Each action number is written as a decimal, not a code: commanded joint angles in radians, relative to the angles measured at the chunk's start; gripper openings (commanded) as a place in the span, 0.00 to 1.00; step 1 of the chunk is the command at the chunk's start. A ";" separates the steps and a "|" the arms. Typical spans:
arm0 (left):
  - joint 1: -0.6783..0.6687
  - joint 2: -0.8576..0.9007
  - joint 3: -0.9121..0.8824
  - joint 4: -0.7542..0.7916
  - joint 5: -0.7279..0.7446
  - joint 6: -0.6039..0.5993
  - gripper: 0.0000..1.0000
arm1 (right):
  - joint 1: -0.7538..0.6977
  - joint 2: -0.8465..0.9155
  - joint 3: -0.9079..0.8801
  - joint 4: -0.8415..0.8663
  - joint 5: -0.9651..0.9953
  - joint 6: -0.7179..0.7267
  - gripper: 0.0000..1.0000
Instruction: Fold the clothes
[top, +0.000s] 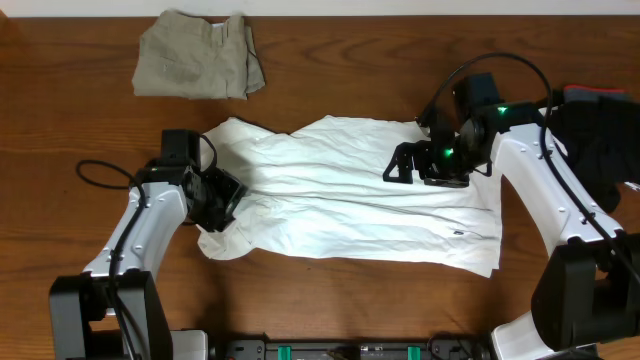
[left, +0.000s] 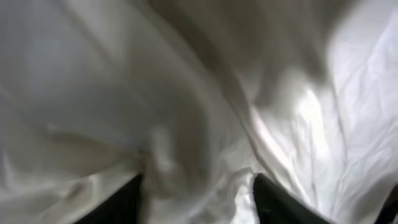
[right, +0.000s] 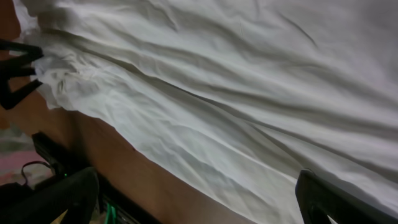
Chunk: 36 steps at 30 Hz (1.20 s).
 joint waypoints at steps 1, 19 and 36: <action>-0.002 0.005 0.004 0.009 -0.014 0.005 0.40 | 0.008 -0.014 0.014 -0.003 0.018 0.000 0.99; -0.002 0.002 0.130 0.042 -0.026 -0.007 0.06 | 0.009 -0.014 0.014 -0.002 0.021 0.000 0.99; -0.075 0.003 0.144 0.076 -0.256 0.164 0.86 | 0.012 -0.014 0.014 -0.015 0.021 0.001 0.99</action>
